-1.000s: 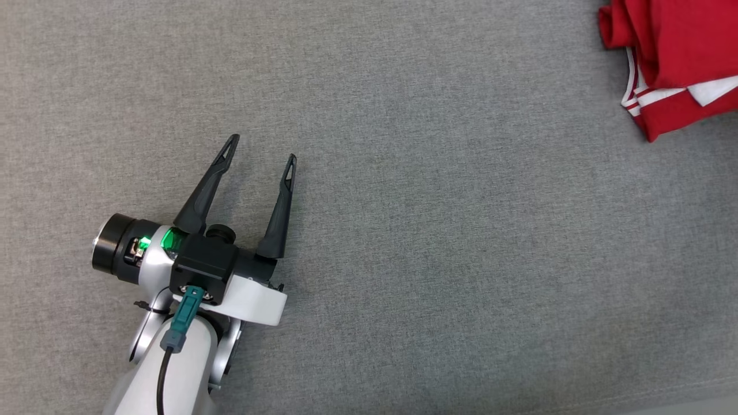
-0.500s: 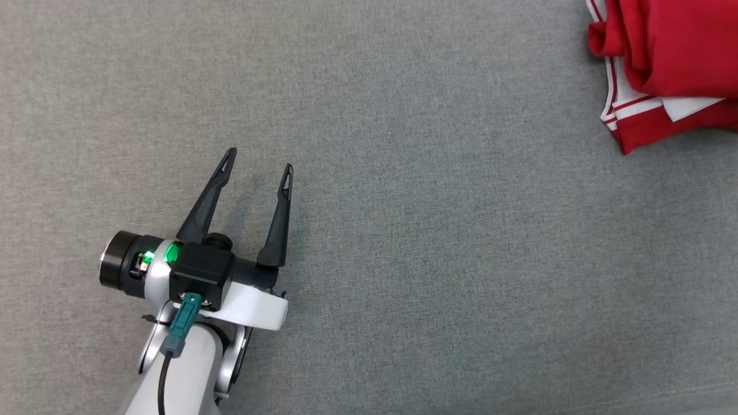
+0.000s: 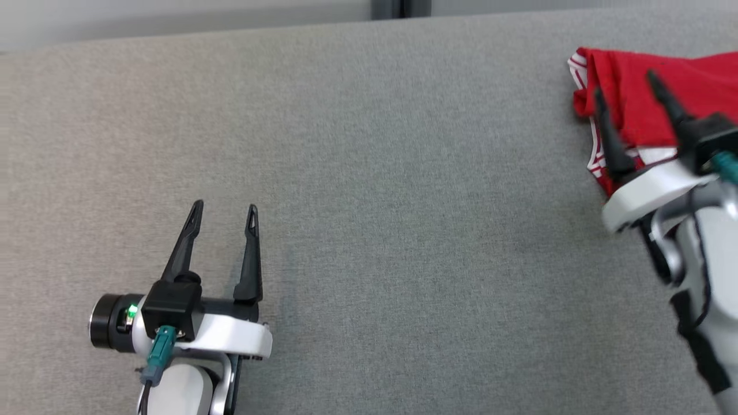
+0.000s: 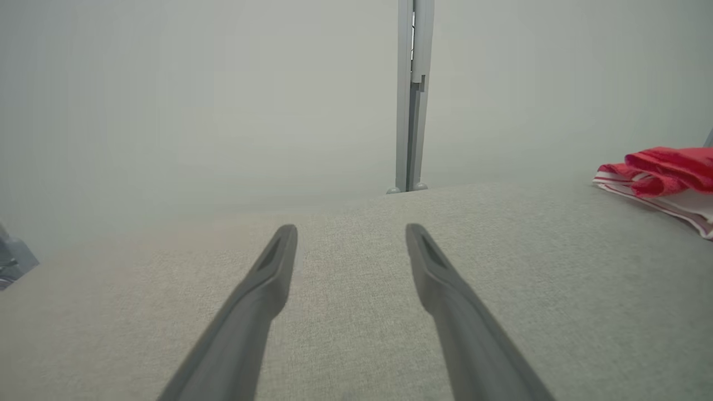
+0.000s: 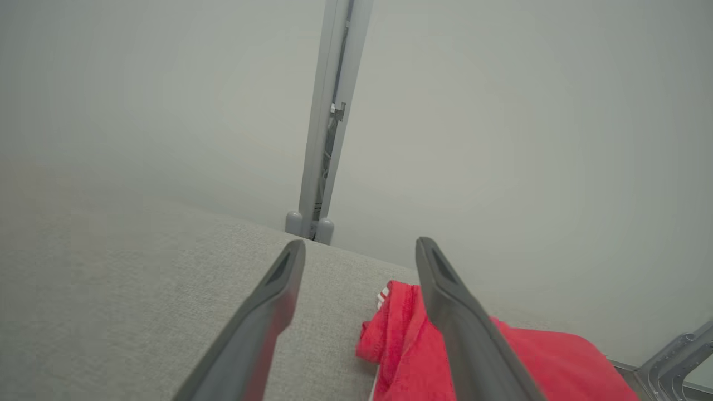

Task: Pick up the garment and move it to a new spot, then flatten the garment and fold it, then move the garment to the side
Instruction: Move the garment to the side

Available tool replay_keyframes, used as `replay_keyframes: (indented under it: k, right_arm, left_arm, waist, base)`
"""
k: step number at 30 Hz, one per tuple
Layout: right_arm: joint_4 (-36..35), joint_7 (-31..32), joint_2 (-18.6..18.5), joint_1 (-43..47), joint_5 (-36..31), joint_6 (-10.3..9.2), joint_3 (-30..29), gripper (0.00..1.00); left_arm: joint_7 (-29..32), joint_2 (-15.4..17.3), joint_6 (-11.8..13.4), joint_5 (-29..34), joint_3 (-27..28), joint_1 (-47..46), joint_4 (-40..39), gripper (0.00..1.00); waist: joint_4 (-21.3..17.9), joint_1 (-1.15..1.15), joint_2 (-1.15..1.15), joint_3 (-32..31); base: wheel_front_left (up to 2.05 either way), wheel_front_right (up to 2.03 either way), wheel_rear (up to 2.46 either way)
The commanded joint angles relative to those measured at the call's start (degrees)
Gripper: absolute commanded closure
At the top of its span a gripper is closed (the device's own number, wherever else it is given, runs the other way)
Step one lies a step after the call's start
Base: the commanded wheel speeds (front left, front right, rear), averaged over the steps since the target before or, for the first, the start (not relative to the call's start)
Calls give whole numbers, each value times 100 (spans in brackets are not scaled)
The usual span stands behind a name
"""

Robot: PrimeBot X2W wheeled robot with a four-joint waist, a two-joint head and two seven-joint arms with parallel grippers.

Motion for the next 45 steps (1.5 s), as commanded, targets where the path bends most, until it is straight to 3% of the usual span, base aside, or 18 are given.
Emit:
replay_keyframes:
  k: [1, 9, 24, 45]
  right_arm:
    - [-177, -4, 118, 302, 7, 2, 25, 0]
    - [-884, -4, 581, 1232, 36, 2, -72, 0]
    - [-2536, -4, 998, 3176, -97, 2, -762, 0]
    - [-2907, -4, 1337, 4261, -182, 2, -1013, 0]
  left_arm:
    - [-20, -5, 61, -85, 49, 145, 20, 0]
    - [-68, -40, 134, -325, 205, 520, 51, 0]
    - [-104, -111, -218, -506, 482, 1380, -200, 0]
    - [-102, -236, -647, 40, 758, 1775, 20, 0]
  waist:
    - [104, 0, 0, -317]
    - [120, 0, 0, -771]
    - [168, 0, 0, -1564]
    - [187, 0, 0, -1943]
  base:
    - [0, 0, 0]
    - [0, 0, 0]
    - [0, 0, 0]
    - [0, 0, 0]
